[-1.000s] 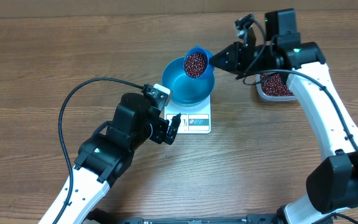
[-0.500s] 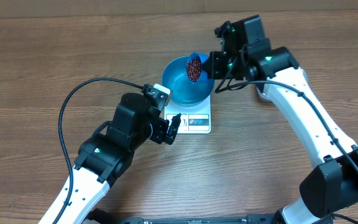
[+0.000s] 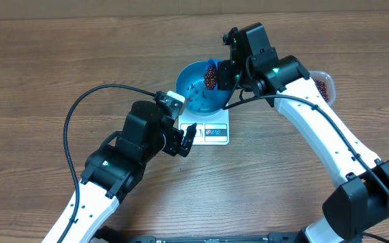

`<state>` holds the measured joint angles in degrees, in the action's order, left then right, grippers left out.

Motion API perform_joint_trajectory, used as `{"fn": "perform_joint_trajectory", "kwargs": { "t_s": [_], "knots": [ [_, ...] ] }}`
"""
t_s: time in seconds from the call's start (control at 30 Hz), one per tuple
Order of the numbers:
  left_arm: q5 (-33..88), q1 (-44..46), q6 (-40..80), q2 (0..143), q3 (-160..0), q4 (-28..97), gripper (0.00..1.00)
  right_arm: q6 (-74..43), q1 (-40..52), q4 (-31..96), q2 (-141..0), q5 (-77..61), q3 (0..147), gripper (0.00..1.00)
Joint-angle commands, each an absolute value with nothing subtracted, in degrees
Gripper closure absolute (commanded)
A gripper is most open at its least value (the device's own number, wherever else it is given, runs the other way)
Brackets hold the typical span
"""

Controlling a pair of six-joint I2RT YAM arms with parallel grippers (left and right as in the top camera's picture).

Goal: Scoop item into bowl and weigh 150g on scale
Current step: 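Tip the blue cup to pour beans into the teal bowl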

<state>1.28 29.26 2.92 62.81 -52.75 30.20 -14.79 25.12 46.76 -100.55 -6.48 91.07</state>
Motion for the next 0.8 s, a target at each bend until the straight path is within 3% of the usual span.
{"fn": "perform_joint_trajectory", "kwargs": {
  "t_s": [0.0, 0.77],
  "knots": [
    [1.30, 29.28, 3.44, 63.00, -52.21, 30.15, 0.01, -14.90, 25.19, 46.92, -99.02, -4.51, 92.55, 0.96],
    [1.30, 29.28, 3.44, 63.00, -52.21, 30.15, 0.01, -14.79, 32.18, 46.83, -99.09, 6.55, 92.09, 0.96]
  ]
}}
